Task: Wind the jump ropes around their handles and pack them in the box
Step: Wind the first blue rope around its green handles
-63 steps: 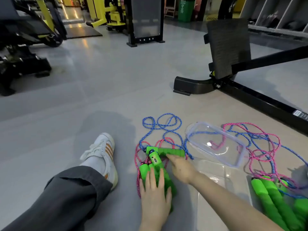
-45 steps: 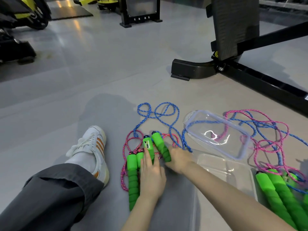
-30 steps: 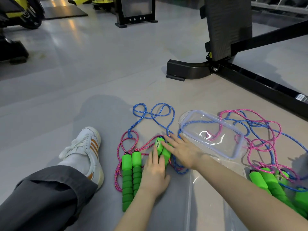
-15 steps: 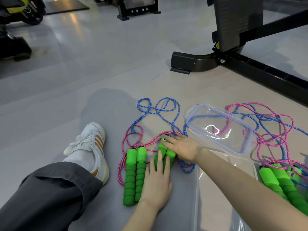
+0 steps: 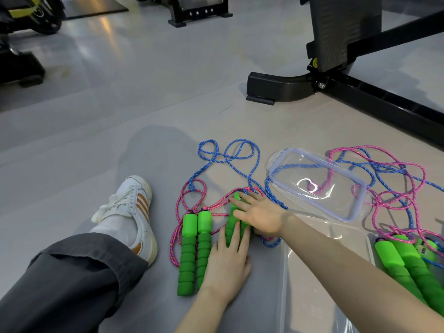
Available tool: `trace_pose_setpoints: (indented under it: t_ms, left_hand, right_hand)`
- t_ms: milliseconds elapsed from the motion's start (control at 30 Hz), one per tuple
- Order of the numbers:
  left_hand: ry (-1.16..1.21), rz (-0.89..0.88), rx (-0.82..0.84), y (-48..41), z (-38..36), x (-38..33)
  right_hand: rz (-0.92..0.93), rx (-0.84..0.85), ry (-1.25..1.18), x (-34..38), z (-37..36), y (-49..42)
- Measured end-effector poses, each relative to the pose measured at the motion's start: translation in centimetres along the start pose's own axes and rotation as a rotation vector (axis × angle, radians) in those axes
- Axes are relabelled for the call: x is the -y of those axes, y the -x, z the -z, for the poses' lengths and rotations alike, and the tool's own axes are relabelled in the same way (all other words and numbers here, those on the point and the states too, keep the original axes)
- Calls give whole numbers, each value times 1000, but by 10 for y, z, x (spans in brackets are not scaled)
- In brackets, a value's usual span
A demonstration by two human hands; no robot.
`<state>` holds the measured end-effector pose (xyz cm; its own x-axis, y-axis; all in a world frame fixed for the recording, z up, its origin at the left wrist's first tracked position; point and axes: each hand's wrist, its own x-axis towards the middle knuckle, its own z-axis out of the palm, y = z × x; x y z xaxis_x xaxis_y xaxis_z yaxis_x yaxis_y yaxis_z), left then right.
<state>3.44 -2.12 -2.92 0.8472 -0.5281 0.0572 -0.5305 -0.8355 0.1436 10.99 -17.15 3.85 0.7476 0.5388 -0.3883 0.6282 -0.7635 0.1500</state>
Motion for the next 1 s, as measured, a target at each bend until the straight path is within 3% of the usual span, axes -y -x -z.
trace_pose_setpoints:
  t_ms: [267,400,500,1000]
  left_hand:
    - [-13,57,-36,-1,-6,-3]
    - [19,86,-28,-2,-10,-8]
    - [-21,39,-54,0,-12,-5]
    - [-134,-187,-116,-29,-13,21]
  right_hand:
    - [4,21,-29,-4,2,-9]
    - [40,37,68,-12,8,-16]
    - [69,15,128,-15,8,-20]
    - [-59,93,-185,-38,-6,-12]
